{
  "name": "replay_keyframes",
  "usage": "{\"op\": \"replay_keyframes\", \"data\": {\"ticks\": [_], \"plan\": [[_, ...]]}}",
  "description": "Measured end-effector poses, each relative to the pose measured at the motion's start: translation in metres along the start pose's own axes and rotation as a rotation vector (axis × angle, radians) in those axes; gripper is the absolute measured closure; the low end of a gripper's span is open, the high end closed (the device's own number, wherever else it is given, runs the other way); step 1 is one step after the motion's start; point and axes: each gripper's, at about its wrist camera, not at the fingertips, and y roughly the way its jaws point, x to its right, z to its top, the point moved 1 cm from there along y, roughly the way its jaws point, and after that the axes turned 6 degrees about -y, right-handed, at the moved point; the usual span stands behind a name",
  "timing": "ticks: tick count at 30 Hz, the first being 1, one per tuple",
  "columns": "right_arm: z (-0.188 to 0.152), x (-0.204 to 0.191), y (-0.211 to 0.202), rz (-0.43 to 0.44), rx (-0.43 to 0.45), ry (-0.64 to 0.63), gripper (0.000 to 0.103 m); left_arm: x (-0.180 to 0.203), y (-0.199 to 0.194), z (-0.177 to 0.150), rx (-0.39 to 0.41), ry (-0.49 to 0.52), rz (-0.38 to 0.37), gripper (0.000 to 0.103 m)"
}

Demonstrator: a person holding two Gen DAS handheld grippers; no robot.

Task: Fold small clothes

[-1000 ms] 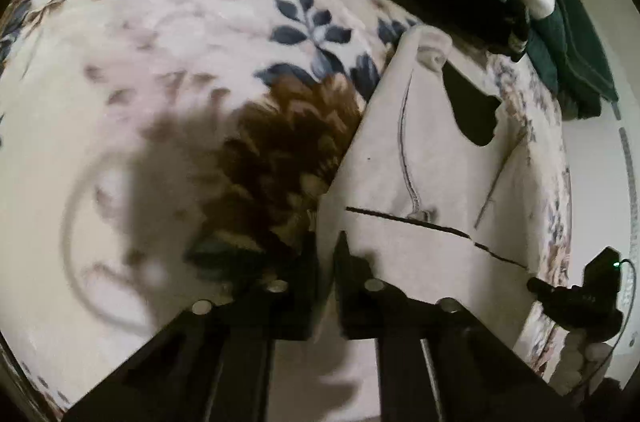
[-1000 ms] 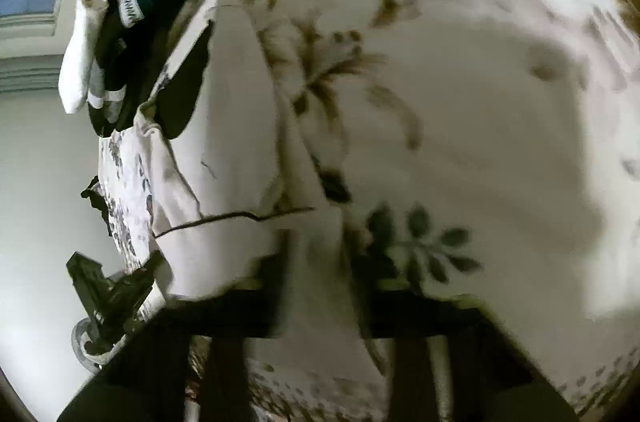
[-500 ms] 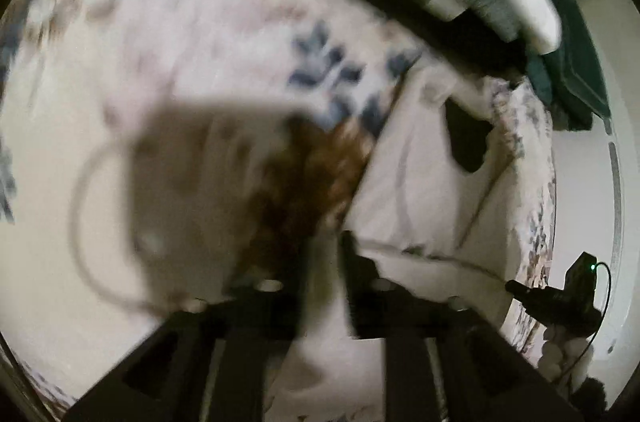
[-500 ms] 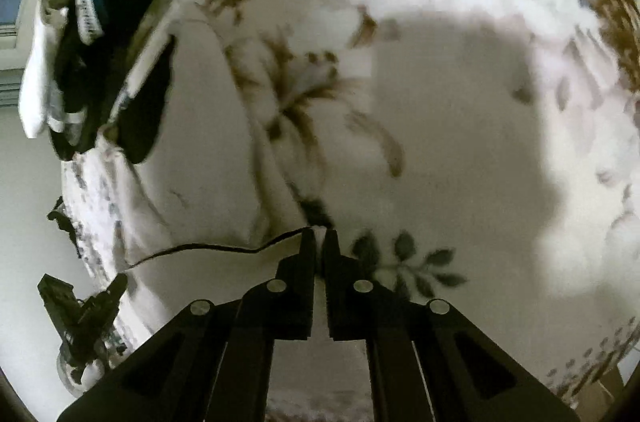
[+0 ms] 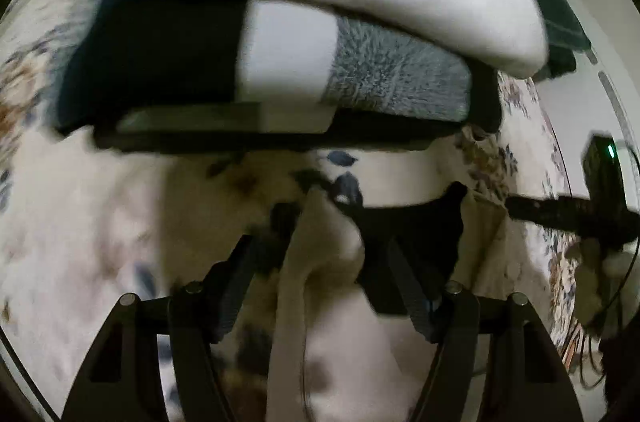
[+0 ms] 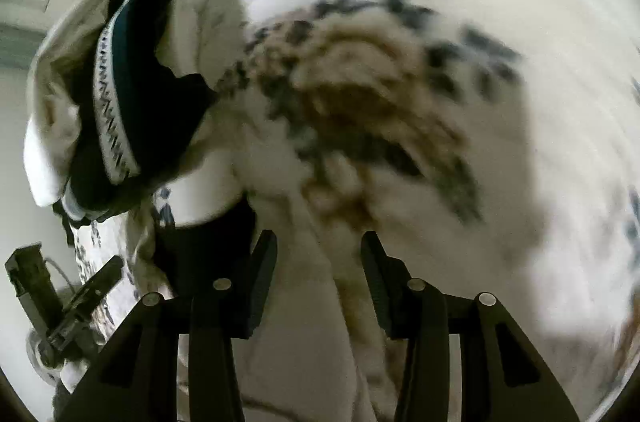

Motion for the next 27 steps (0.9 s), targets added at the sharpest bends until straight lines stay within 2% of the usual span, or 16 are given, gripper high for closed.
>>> {"op": "replay_keyframes", "data": {"ticks": [4, 6, 7, 8, 12, 17, 20, 24, 27], "plan": [[0.023, -0.014, 0.037, -0.018, -0.095, -0.079, 0.057, -0.002, 0.031, 0.004, -0.046, 0.035, 0.029, 0.041], [0.024, -0.021, 0.041, -0.048, -0.094, -0.126, 0.062, 0.002, 0.037, 0.003, -0.032, 0.063, 0.04, 0.069], [0.024, -0.023, 0.04, -0.061, -0.085, -0.133, 0.088, 0.003, 0.039, 0.002, -0.034, 0.072, 0.05, 0.095], [0.023, -0.023, 0.038, -0.058, -0.078, -0.121, 0.099, 0.004, 0.039, 0.003, -0.036, 0.073, 0.051, 0.095], [0.015, -0.025, 0.007, -0.013, 0.008, -0.091, 0.099, 0.004, 0.011, -0.002, 0.042, 0.044, -0.003, 0.096], [-0.018, -0.031, -0.044, 0.031, 0.078, -0.078, 0.1, 0.01, -0.044, -0.016, 0.107, 0.029, -0.041, 0.097], [-0.055, -0.039, -0.081, 0.054, 0.11, -0.082, 0.1, 0.02, -0.079, -0.038, 0.135, 0.012, -0.072, 0.097], [-0.114, -0.059, -0.114, 0.068, 0.127, -0.091, 0.1, 0.03, -0.127, -0.087, 0.152, -0.003, -0.097, 0.097], [-0.16, -0.062, -0.129, 0.073, 0.118, -0.079, 0.1, 0.033, -0.145, -0.126, 0.13, -0.026, -0.107, 0.097]]}}
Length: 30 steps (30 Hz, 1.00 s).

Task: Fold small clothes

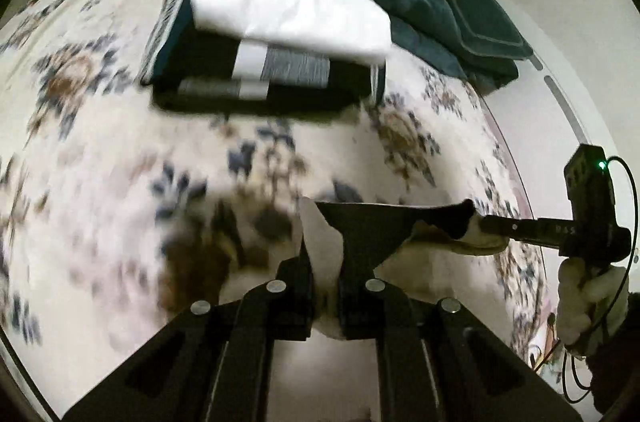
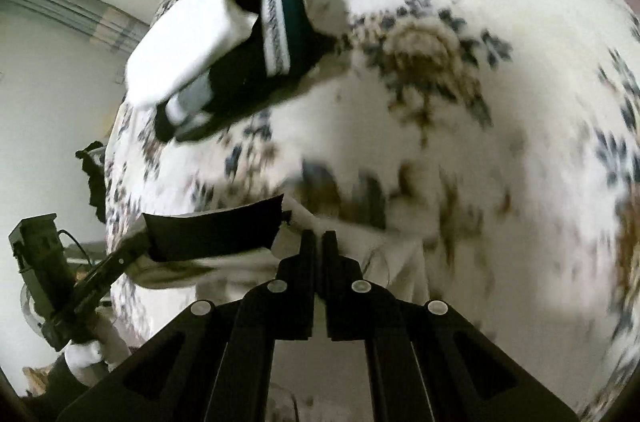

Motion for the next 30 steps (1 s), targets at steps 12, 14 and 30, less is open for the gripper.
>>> {"op": "replay_keyframes", "data": {"ticks": [12, 14, 30], "plan": [[-0.166, 0.038, 0.043, -0.028, -0.362, 0.072, 0.096, -0.053, -0.009, -0.134, -0.259, -0.226, -0.031, 0.062], [-0.175, 0.05, 0.042, -0.047, -0.414, 0.093, 0.092, -0.06, -0.019, -0.14, -0.257, -0.251, -0.03, 0.047], [-0.087, 0.101, 0.052, 0.083, -0.095, 0.394, 0.073, -0.074, 0.077, -0.032, -0.159, -0.311, 0.048, 0.095]]}}
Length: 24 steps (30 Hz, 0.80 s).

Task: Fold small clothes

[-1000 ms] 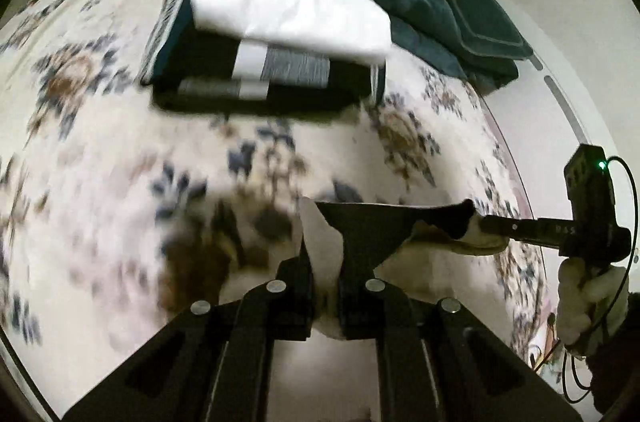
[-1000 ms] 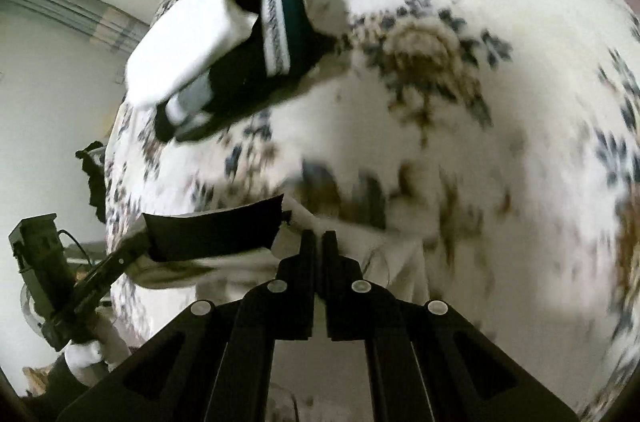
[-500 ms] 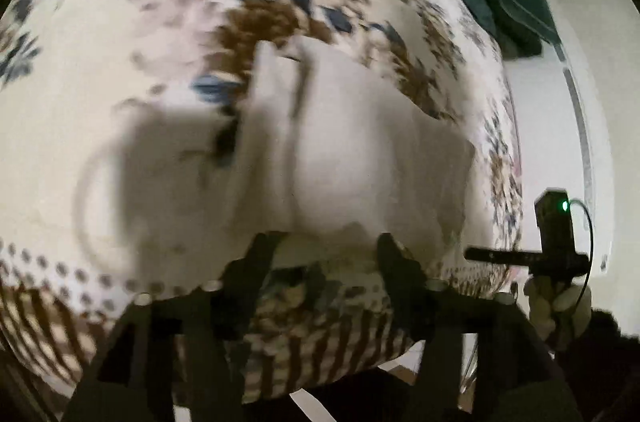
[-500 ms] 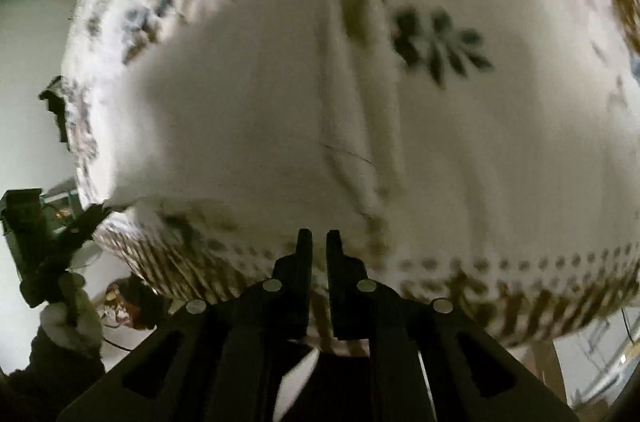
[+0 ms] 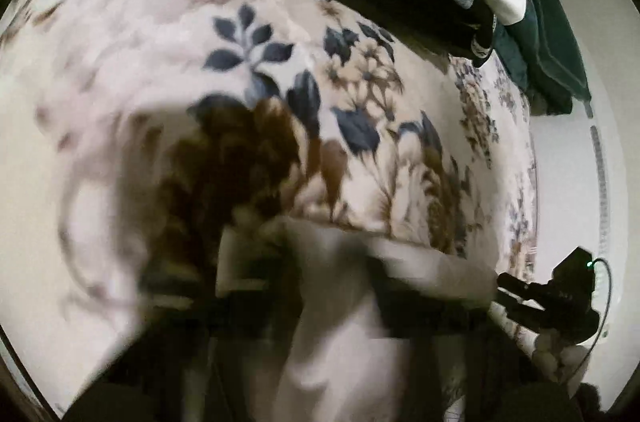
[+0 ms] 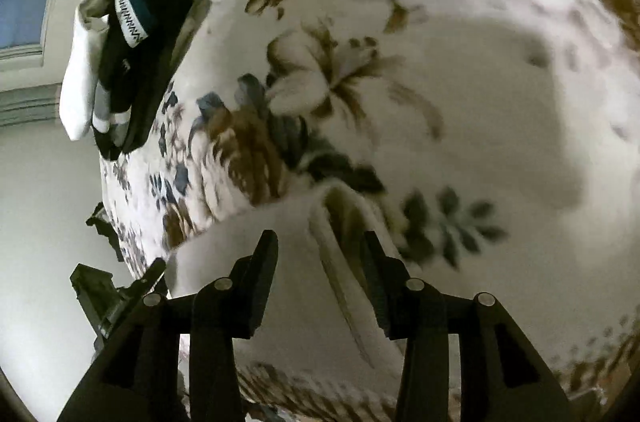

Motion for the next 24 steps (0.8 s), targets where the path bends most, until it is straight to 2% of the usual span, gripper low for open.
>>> {"op": "replay_keyframes", "data": {"ticks": [1, 3, 6, 10, 12, 13, 15, 16, 17, 19, 22, 24], "plan": [[0.003, -0.004, 0.001, -0.008, 0.021, -0.011, 0.094, 0.0, 0.001, 0.002, 0.003, 0.009, -0.005, 0.095], [0.01, -0.009, 0.002, -0.025, 0.077, -0.016, 0.094, -0.003, -0.002, 0.003, 0.023, 0.029, -0.014, 0.096], [0.02, -0.003, 0.003, -0.026, 0.114, 0.022, 0.095, -0.019, -0.002, 0.004, 0.017, -0.016, -0.036, 0.097], [0.027, -0.004, 0.02, -0.057, 0.071, 0.004, 0.095, -0.037, -0.002, 0.009, 0.024, -0.083, -0.025, 0.101], [0.027, -0.003, 0.022, -0.031, 0.036, 0.013, 0.092, -0.044, -0.009, 0.011, 0.009, -0.128, -0.068, 0.099], [0.025, -0.002, 0.018, -0.02, 0.02, 0.019, 0.085, -0.045, -0.014, 0.01, -0.005, -0.138, -0.084, 0.099], [0.019, 0.001, 0.007, -0.007, 0.0, 0.019, 0.071, -0.041, -0.024, 0.002, -0.025, -0.125, -0.087, 0.092], [0.014, 0.002, 0.002, -0.015, 0.0, 0.018, 0.063, -0.038, -0.028, -0.004, -0.034, -0.111, -0.085, 0.08], [0.01, 0.004, -0.002, -0.016, -0.005, 0.02, 0.06, -0.035, -0.033, -0.011, -0.043, -0.096, -0.086, 0.063], [-0.002, 0.011, -0.007, -0.013, -0.05, 0.03, 0.06, -0.03, -0.037, -0.033, -0.07, -0.079, -0.067, 0.05], [-0.022, 0.017, -0.006, -0.026, -0.102, 0.022, 0.06, -0.025, -0.026, -0.066, -0.157, -0.078, -0.043, 0.05], [-0.032, 0.021, -0.003, -0.041, -0.127, 0.016, 0.06, -0.019, -0.018, -0.084, -0.17, -0.022, 0.038, 0.05]]}}
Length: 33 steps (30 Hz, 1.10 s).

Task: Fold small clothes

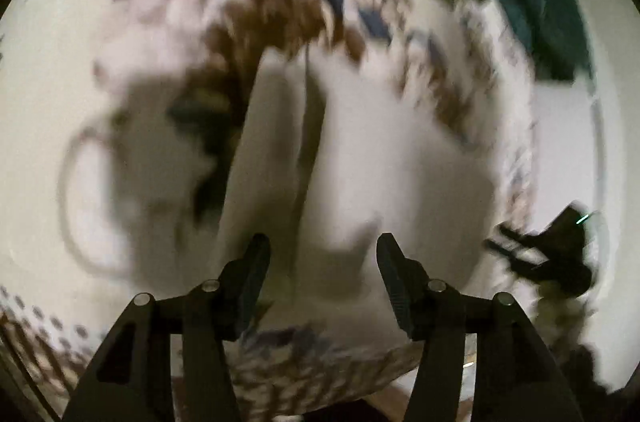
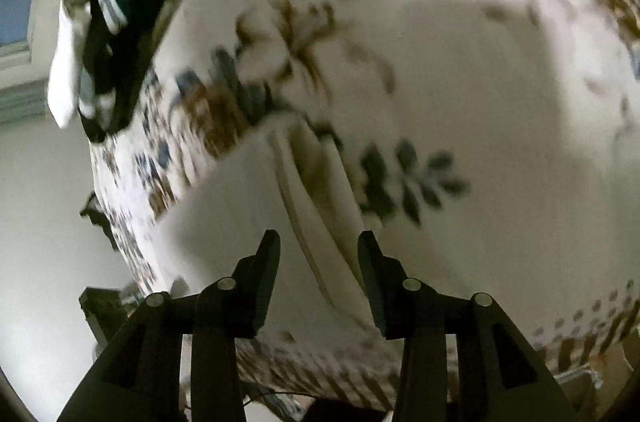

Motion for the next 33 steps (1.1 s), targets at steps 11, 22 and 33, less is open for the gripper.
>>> {"op": "replay_keyframes", "data": {"ticks": [11, 22, 33], "plan": [[-0.008, 0.016, 0.003, 0.045, -0.003, -0.004, 0.026, -0.018, -0.031, -0.008, 0.087, 0.011, 0.07, 0.048], [0.022, 0.022, 0.067, 0.309, -0.156, -0.122, 0.014, -0.072, 0.02, 0.052, 0.046, -0.22, -0.385, 0.035], [0.023, -0.001, 0.078, 0.352, -0.189, -0.148, 0.019, -0.047, 0.033, 0.051, -0.014, -0.246, -0.56, 0.035]]}}
